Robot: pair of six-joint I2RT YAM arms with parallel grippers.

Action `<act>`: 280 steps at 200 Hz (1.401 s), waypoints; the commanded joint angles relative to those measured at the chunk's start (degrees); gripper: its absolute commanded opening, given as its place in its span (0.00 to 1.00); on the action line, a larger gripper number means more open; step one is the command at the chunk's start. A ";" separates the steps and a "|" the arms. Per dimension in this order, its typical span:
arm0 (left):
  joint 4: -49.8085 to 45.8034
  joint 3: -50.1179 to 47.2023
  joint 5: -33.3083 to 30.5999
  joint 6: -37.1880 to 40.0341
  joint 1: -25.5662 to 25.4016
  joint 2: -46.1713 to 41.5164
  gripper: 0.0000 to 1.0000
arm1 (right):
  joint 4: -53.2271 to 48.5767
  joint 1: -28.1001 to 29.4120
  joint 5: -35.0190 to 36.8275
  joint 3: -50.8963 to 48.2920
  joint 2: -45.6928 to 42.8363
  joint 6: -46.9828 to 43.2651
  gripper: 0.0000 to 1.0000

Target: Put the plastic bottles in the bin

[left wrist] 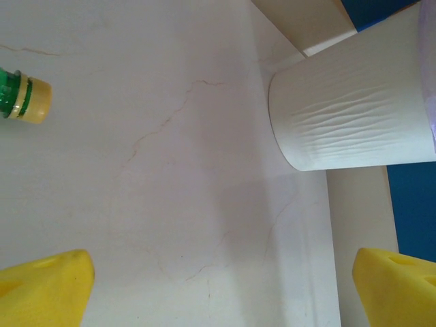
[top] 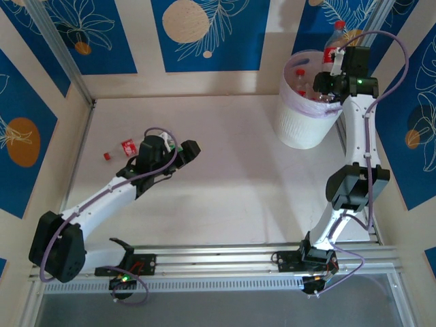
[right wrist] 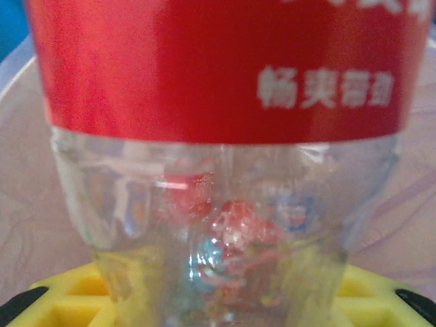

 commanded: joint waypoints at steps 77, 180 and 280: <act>-0.59 -0.79 -1.24 0.45 0.50 -0.35 0.96 | 2.05 -1.37 -4.96 -4.59 3.27 1.01 0.08; 0.31 -0.92 -0.87 0.33 0.72 1.50 0.96 | -0.64 -1.43 -5.24 2.42 3.46 0.58 0.70; 0.13 -2.36 -0.94 0.26 1.73 0.79 0.96 | -4.71 -1.56 -4.50 14.31 12.21 1.18 0.50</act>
